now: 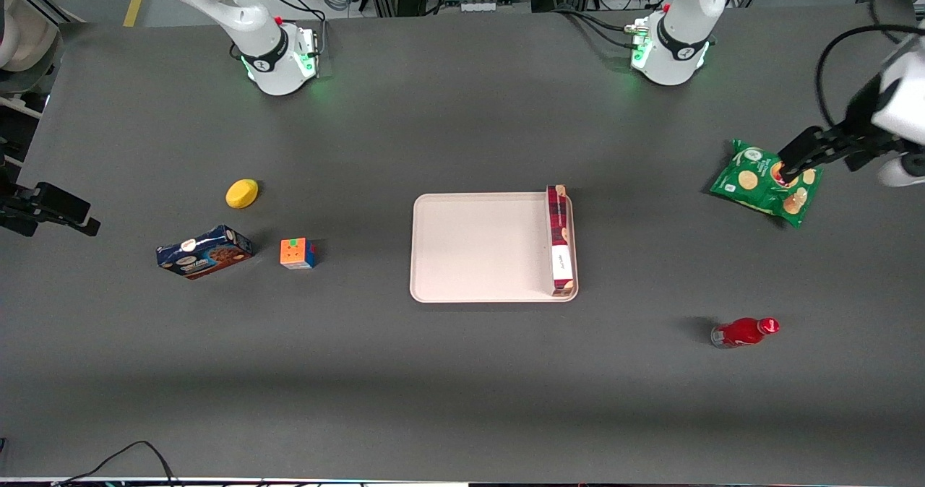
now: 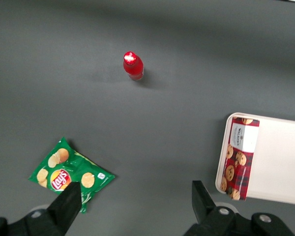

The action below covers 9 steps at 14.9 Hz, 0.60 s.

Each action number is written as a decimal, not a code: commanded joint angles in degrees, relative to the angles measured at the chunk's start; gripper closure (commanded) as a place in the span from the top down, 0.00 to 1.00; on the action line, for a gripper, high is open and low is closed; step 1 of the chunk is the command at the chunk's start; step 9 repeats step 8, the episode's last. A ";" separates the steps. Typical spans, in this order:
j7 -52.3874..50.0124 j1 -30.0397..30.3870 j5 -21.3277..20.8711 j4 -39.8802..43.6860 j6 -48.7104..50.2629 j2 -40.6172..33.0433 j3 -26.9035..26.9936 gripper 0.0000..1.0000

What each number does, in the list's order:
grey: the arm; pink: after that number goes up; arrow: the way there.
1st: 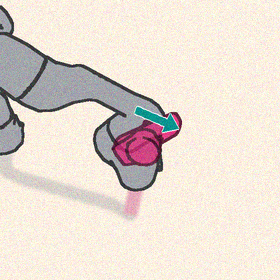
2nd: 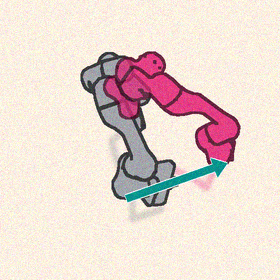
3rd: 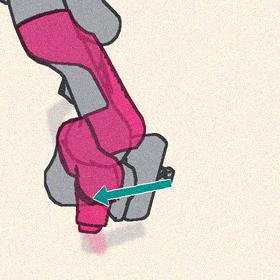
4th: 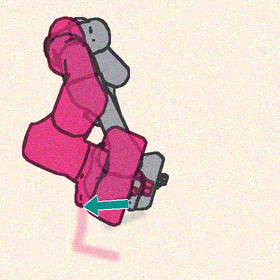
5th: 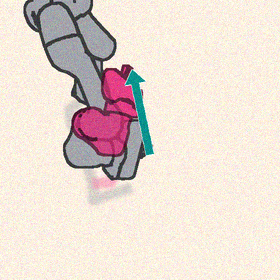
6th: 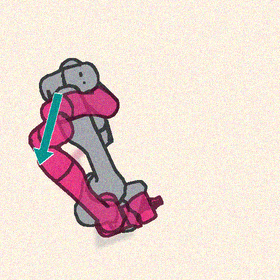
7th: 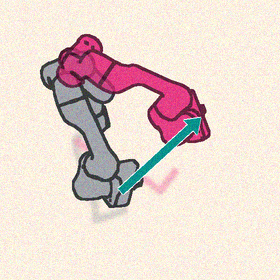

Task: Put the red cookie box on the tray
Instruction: 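Raise the left gripper up away from the tray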

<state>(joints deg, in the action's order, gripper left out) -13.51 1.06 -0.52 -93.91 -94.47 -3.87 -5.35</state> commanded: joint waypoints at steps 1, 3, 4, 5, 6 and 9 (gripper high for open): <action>4.02 0.43 2.19 0.05 2.45 -0.87 0.86 1.00; 5.94 0.43 1.84 -0.22 2.54 -0.96 0.78 1.00; 7.26 0.43 1.75 -0.30 2.89 -0.96 0.86 1.00; 7.45 0.43 1.75 -0.31 3.15 -0.96 0.78 1.00; 7.54 0.43 1.66 -0.22 3.16 -0.96 0.78 1.00; 7.45 0.34 1.48 -0.22 3.33 -0.96 0.51 1.00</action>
